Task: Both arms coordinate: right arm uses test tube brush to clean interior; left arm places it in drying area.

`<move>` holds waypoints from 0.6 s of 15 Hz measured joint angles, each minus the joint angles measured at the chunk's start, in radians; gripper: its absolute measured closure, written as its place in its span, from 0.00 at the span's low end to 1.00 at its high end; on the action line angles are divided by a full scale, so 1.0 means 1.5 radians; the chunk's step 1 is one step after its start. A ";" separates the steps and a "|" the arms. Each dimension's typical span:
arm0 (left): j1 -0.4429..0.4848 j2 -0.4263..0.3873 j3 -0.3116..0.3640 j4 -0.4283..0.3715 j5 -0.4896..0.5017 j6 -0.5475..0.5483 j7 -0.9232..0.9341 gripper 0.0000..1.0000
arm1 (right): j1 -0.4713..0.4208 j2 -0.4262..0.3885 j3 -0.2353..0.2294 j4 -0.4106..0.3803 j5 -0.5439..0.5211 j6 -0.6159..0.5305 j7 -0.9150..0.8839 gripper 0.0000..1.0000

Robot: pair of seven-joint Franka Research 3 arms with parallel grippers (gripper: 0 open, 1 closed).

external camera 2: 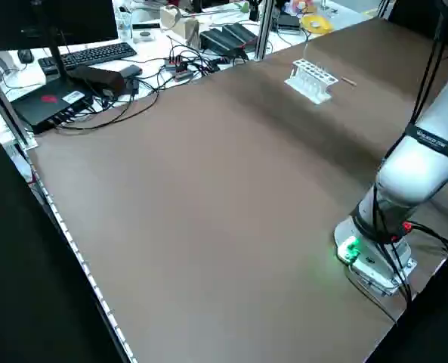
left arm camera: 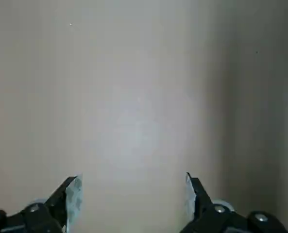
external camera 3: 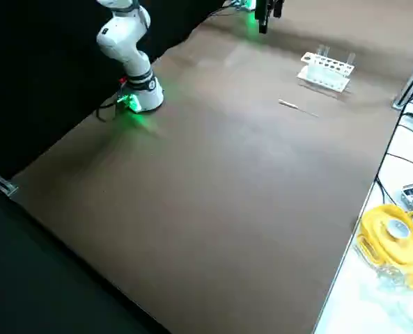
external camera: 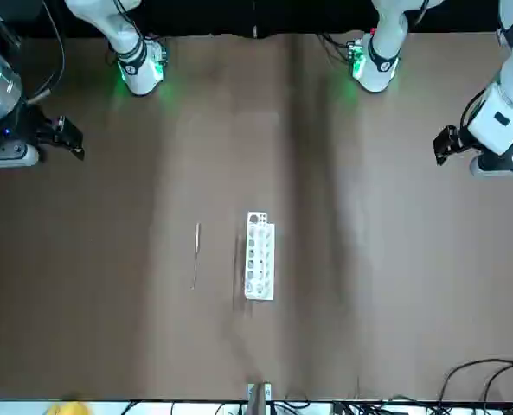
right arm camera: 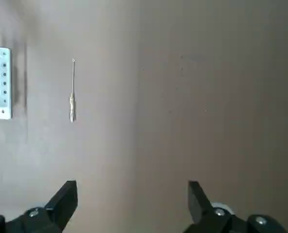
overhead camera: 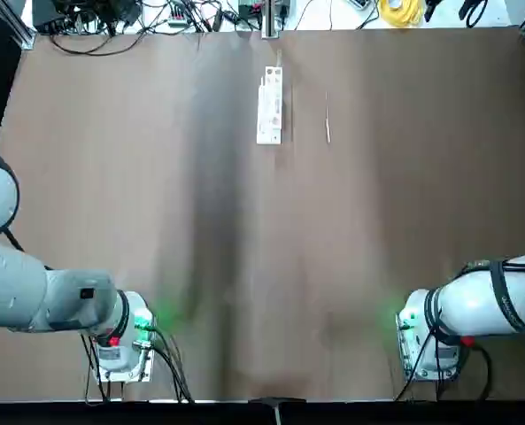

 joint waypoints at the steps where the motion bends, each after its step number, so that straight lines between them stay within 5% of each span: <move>1: 0.000 0.000 0.000 0.002 -0.004 -0.004 0.001 0.00 | 0.001 0.000 0.000 0.004 0.000 0.000 0.000 0.00; 9: -0.011 0.029 -0.012 0.006 -0.010 -0.009 0.006 0.00 | 0.006 0.000 -0.001 0.009 0.000 0.023 0.000 0.00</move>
